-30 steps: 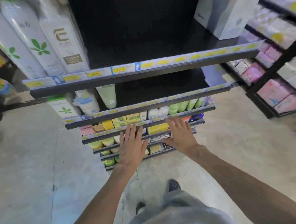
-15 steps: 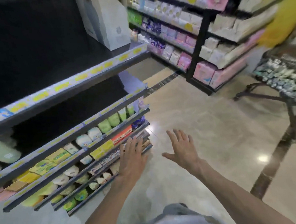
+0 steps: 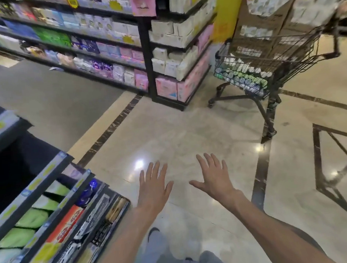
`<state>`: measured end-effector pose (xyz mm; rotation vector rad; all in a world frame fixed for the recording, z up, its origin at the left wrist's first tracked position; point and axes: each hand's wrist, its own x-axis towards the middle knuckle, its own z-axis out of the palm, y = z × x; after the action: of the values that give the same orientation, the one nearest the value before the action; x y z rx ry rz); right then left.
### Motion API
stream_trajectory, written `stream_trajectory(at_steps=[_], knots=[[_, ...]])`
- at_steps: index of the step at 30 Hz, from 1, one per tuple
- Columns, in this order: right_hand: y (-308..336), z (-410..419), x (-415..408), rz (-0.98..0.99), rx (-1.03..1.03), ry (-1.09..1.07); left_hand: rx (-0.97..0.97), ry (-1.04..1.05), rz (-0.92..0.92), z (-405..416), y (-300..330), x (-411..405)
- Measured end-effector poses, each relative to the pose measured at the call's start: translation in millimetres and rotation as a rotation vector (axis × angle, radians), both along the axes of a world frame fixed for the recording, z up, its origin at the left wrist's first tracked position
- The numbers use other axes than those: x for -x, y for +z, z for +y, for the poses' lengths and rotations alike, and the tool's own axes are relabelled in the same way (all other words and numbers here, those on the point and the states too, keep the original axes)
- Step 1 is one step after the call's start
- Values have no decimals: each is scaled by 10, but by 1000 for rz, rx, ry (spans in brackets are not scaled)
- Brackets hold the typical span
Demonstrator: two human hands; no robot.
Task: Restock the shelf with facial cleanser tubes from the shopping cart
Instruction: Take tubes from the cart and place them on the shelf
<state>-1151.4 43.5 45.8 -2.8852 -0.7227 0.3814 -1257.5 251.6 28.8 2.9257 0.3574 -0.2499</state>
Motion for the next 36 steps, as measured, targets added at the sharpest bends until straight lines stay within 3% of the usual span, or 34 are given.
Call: stream_trajectory(at_steps=[18, 36], knots=[[101, -529, -3322, -16, 34, -469, 70, -473, -3, -384, 11, -4457], [-140, -1567, -6937, 6, 8, -547, 36, -534, 31, -1466, -55, -8262]])
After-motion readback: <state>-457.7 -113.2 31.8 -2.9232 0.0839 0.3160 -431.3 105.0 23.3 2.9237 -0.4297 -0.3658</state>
